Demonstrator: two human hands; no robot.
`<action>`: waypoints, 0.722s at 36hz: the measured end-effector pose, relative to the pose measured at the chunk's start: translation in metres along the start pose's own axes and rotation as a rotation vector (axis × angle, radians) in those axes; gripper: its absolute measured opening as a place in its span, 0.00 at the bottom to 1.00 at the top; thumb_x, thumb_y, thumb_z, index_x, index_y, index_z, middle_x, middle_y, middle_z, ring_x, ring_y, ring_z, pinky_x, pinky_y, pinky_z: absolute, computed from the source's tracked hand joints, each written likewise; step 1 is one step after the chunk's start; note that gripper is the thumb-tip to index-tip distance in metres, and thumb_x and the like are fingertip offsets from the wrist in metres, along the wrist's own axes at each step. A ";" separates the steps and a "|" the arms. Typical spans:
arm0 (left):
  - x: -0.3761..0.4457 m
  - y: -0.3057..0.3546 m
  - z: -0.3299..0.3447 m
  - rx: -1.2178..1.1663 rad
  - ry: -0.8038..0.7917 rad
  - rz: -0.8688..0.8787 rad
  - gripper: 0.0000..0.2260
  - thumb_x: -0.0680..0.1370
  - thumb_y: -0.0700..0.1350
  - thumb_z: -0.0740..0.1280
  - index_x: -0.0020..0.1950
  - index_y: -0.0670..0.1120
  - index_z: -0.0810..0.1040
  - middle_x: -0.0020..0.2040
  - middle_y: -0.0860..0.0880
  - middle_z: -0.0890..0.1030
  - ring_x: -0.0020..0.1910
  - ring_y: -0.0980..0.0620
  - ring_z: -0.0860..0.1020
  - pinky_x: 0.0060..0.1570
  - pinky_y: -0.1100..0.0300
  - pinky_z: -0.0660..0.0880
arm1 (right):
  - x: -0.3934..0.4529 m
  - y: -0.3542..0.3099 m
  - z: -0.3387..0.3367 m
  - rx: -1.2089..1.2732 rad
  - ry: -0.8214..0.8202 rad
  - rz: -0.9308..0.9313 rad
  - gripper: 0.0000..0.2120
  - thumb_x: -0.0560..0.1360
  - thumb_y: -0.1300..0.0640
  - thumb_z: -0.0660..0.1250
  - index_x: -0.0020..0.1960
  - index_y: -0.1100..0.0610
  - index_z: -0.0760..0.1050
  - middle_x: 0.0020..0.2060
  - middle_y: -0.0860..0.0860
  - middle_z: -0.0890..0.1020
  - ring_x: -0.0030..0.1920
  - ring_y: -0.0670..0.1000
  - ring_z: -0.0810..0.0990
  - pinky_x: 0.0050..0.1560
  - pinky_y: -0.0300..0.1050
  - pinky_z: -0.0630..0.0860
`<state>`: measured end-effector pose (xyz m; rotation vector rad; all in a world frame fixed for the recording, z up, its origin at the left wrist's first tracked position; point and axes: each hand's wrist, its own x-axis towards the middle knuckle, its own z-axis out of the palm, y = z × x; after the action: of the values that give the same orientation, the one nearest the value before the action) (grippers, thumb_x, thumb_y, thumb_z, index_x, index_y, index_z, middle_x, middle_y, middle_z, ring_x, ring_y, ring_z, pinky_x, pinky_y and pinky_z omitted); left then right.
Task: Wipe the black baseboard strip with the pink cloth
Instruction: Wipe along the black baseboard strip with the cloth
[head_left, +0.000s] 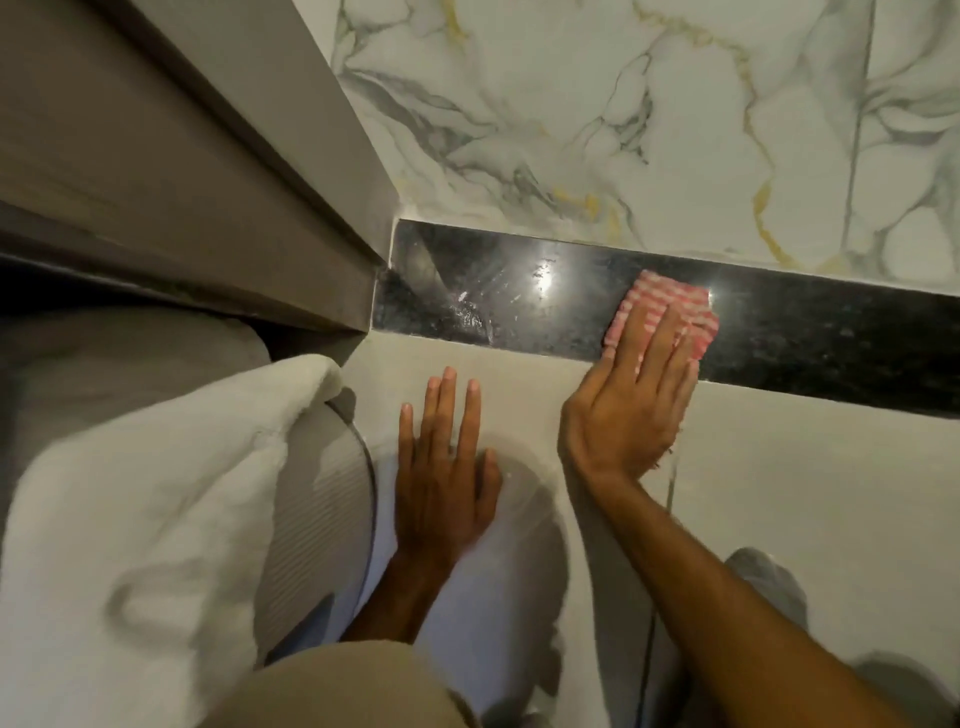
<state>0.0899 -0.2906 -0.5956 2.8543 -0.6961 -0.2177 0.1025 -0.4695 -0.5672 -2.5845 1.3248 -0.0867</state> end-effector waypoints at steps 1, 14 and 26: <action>0.000 -0.001 0.002 -0.005 0.004 -0.001 0.30 0.87 0.53 0.53 0.88 0.44 0.59 0.88 0.40 0.57 0.89 0.41 0.56 0.87 0.36 0.57 | 0.009 -0.017 0.004 0.003 -0.006 0.007 0.30 0.91 0.47 0.53 0.90 0.57 0.53 0.90 0.58 0.57 0.90 0.61 0.55 0.92 0.61 0.52; -0.003 -0.004 0.000 0.092 0.033 -0.178 0.30 0.88 0.52 0.50 0.89 0.41 0.56 0.90 0.40 0.53 0.89 0.41 0.53 0.88 0.38 0.52 | -0.002 0.028 -0.003 -0.042 -0.256 -0.910 0.29 0.90 0.46 0.52 0.90 0.49 0.54 0.90 0.52 0.55 0.91 0.54 0.50 0.92 0.59 0.52; -0.001 0.000 0.001 0.063 0.057 -0.263 0.32 0.89 0.56 0.44 0.89 0.40 0.52 0.90 0.40 0.54 0.90 0.43 0.51 0.89 0.40 0.50 | 0.021 -0.058 0.023 0.006 -0.322 -1.058 0.31 0.90 0.49 0.52 0.91 0.51 0.51 0.91 0.55 0.52 0.91 0.57 0.49 0.92 0.61 0.49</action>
<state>0.0884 -0.2901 -0.5966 2.9932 -0.3208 -0.1542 0.1641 -0.4499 -0.5769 -2.8137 -0.2187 0.1414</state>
